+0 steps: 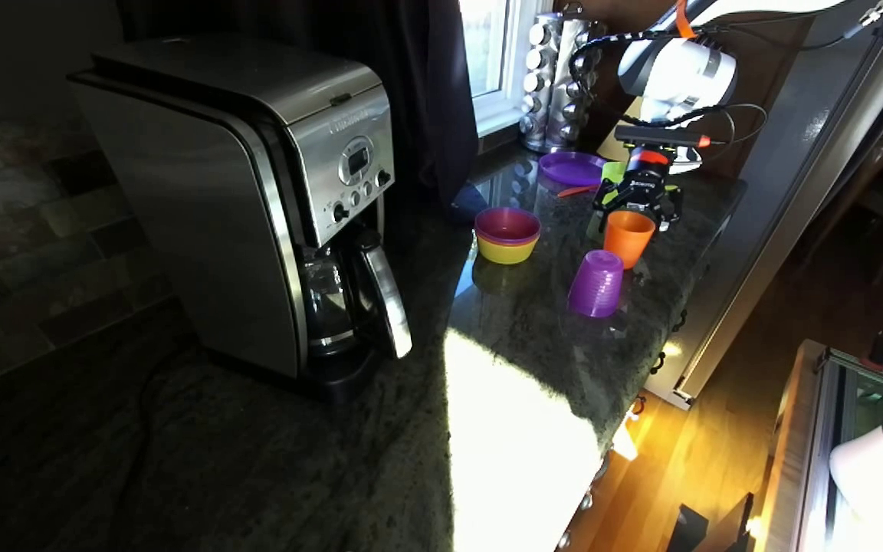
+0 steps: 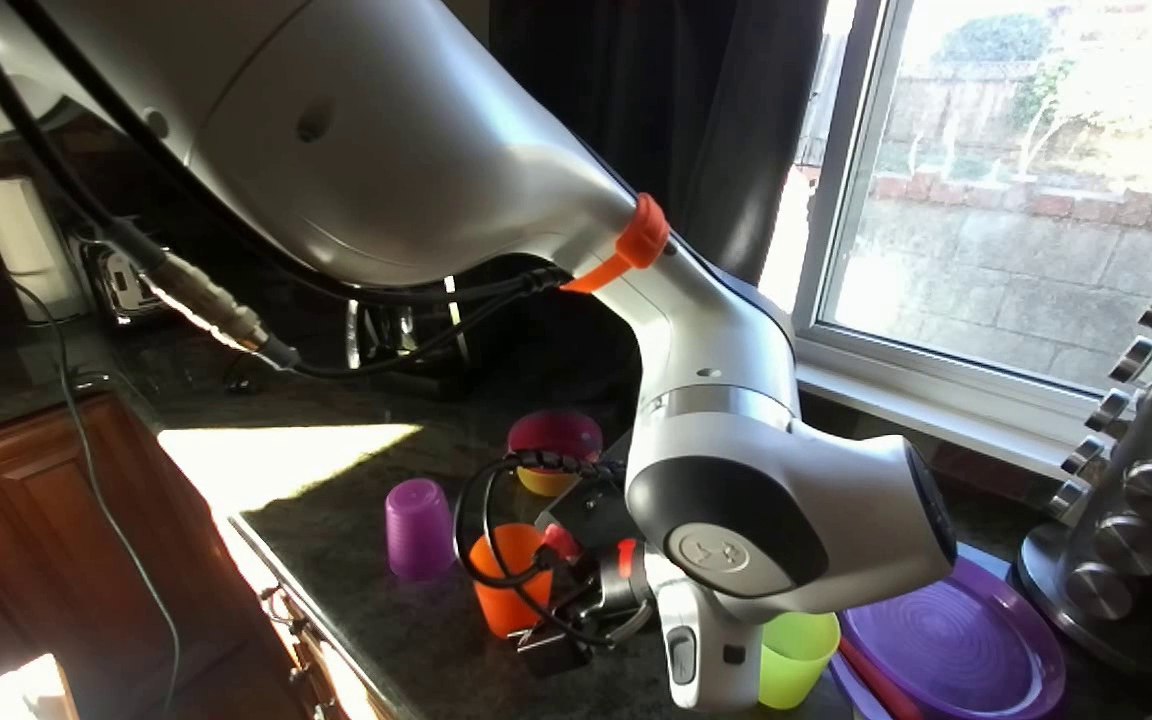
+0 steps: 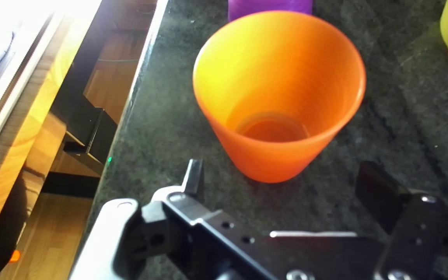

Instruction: Pick up the orange cup and put it upside down

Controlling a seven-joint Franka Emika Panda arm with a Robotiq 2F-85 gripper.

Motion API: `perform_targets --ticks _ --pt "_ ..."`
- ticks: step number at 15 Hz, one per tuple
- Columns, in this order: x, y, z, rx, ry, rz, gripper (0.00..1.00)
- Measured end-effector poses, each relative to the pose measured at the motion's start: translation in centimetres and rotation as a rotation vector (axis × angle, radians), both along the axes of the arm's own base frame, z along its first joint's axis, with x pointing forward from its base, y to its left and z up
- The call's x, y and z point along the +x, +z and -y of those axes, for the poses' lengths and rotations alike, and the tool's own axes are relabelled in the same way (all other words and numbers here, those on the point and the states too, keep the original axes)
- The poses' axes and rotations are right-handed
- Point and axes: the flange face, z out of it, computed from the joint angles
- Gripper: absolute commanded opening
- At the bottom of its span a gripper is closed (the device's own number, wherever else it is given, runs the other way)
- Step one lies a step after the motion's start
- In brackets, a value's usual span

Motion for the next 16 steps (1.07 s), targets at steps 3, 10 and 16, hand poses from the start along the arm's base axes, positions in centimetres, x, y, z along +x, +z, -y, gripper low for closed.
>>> perform_targets --ticks 3,10,16 --pt "0.0 -0.1 -0.1 0.003 -0.002 0.000 1.00" --pt "0.0 -0.7 -0.4 0.007 -0.002 -0.006 1.00" --pt "0.4 -1.3 -0.3 -0.041 -0.010 0.015 1.00"
